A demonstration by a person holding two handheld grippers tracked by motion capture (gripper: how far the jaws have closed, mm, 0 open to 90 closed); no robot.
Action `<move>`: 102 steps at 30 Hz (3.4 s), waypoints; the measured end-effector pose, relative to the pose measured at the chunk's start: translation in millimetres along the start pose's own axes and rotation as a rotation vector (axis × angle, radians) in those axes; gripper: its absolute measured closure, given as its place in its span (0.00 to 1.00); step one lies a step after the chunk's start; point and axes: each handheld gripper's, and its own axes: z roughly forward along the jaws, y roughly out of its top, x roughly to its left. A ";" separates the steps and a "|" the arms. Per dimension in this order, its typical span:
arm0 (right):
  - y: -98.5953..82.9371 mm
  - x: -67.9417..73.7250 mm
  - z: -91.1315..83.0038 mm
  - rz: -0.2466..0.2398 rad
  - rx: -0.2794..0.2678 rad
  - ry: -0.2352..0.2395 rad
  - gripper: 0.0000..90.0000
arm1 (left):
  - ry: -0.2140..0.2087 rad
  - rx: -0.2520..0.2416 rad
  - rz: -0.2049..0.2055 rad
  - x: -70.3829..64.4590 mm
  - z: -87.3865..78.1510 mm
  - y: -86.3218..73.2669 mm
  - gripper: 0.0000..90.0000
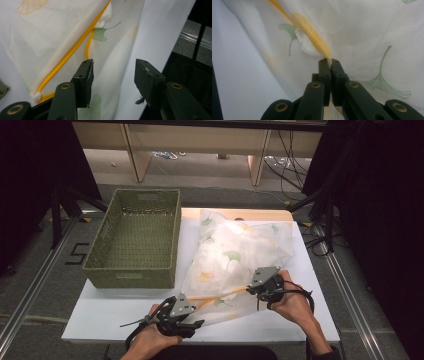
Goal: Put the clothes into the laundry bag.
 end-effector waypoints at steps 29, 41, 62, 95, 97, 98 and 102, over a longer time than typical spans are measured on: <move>-14.2 -5.2 10.5 -0.002 0.019 0.055 0.99 | -0.089 0.092 0.034 -8.8 48.5 2.9 0.46; -72.8 -32.4 -49.9 0.322 -0.024 -0.106 0.79 | -0.033 -0.005 0.000 0.6 16.8 4.0 0.45; -134.2 -36.0 -2.2 0.501 0.041 -0.059 0.94 | 0.083 -0.050 -0.112 33.6 -25.4 -22.9 0.41; -171.4 20.7 -57.2 0.556 0.094 -0.042 0.99 | 0.084 0.022 -0.235 53.5 -33.6 -46.3 0.37; -173.6 20.0 -60.4 0.581 0.095 -0.045 0.99 | 0.086 0.032 -0.217 53.8 -33.7 -46.4 0.37; -176.3 18.8 -61.5 0.573 0.089 -0.051 0.99 | 0.065 0.026 -0.228 53.4 -32.2 -46.8 0.37; -181.7 17.1 -65.8 0.614 0.084 -0.066 0.99 | 0.051 0.040 -0.247 50.3 -26.9 -47.6 0.37</move>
